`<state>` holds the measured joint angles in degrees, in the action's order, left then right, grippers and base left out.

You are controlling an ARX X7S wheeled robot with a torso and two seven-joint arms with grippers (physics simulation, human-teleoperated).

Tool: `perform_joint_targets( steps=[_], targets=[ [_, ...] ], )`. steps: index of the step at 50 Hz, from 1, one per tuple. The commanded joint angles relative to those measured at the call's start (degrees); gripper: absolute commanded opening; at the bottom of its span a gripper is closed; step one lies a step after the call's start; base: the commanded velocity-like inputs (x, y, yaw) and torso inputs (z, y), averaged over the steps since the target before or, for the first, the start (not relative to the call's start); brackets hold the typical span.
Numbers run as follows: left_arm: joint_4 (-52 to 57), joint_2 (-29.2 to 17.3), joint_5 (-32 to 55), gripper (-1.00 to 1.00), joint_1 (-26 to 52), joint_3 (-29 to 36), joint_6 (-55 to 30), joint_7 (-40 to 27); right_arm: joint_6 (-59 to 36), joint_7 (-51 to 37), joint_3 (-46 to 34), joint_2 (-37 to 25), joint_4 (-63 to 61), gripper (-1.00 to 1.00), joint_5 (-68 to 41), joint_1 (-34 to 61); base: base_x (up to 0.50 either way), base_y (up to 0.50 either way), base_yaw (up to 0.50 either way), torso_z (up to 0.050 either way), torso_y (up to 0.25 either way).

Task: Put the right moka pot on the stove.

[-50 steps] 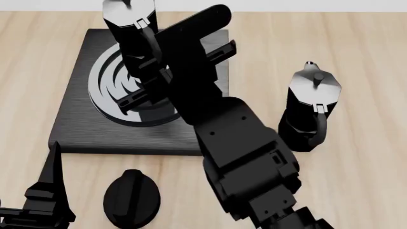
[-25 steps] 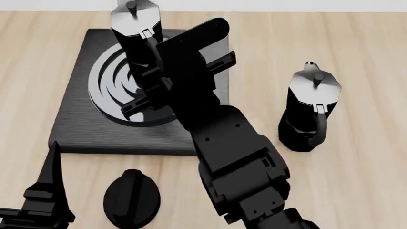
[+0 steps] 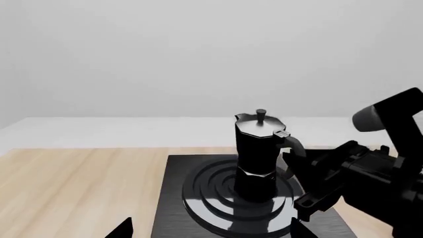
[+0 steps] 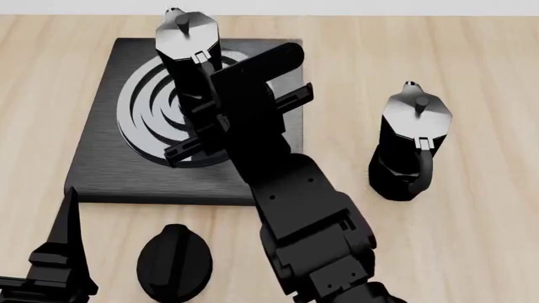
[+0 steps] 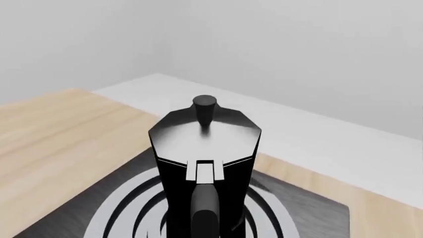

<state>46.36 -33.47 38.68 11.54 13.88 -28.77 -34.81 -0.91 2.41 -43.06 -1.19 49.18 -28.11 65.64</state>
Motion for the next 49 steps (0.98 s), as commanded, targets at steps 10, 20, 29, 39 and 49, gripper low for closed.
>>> perform_joint_targets(
  steps=[10, 20, 29, 39, 49],
  targets=[
    [0.19, -0.23, 0.14, 1.0, -0.05, 0.02, 0.36, -0.18, 3.29, -1.19, -3.67, 0.65, 3.3, 1.0, -2.19, 1.36, 0.0, 0.0, 0.0, 0.0, 0.0],
    [-0.07, -0.27, 0.44, 1.0, 0.21, 0.12, 0.27, -0.18, -1.01, -4.46, -4.64, -2.61, -5.28, 1.0, -3.63, 0.21, 0.0, 0.0, 0.0, 0.0, 0.0],
    [-0.38, -0.25, 0.33, 1.0, -0.04, 0.16, 0.79, -0.04, -9.14, -10.07, -5.44, -9.18, -22.9, 1.0, -5.37, -2.27, 0.0, 0.0, 0.0, 0.0, 0.0],
    [-0.79, -0.23, 0.77, 1.0, 0.27, 0.31, 0.51, -0.11, -19.53, -17.89, -3.81, -18.32, -44.96, 1.0, -10.27, -4.12, 0.0, 0.0, 0.0, 0.0, 0.0],
    [-0.93, -0.25, 1.28, 1.0, 0.46, 0.16, 0.31, -0.41, -25.99, -24.84, 0.1, -26.57, -62.24, 1.0, -17.09, -6.49, 0.0, 0.0, 0.0, 0.0, 0.0]
  ],
)
